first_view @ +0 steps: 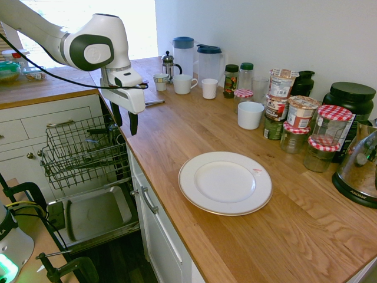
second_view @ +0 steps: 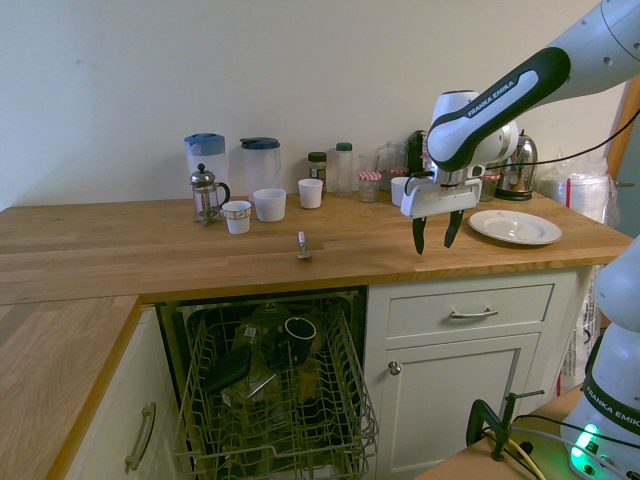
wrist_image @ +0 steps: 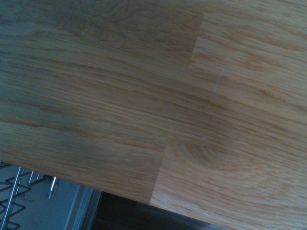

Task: Put the spoon in the dishwasher

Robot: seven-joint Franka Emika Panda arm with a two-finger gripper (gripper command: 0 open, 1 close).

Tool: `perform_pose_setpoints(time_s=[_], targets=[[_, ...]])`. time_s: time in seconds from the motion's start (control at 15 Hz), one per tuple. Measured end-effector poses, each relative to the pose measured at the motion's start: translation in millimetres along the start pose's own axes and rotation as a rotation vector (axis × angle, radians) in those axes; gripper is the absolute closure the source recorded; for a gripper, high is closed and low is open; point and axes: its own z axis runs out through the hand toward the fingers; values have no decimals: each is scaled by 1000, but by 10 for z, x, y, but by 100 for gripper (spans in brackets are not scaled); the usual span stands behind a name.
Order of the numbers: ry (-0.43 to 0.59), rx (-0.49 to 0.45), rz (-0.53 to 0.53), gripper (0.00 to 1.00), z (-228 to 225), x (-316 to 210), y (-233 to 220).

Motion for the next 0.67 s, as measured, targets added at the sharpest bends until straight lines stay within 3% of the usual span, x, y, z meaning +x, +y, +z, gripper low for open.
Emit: perform_pose_setpoints(time_s=[0.33,0.67], targets=[[0,8,58,0,-38,-11,-184],[0,43,162,0,-358,43,-1184]])
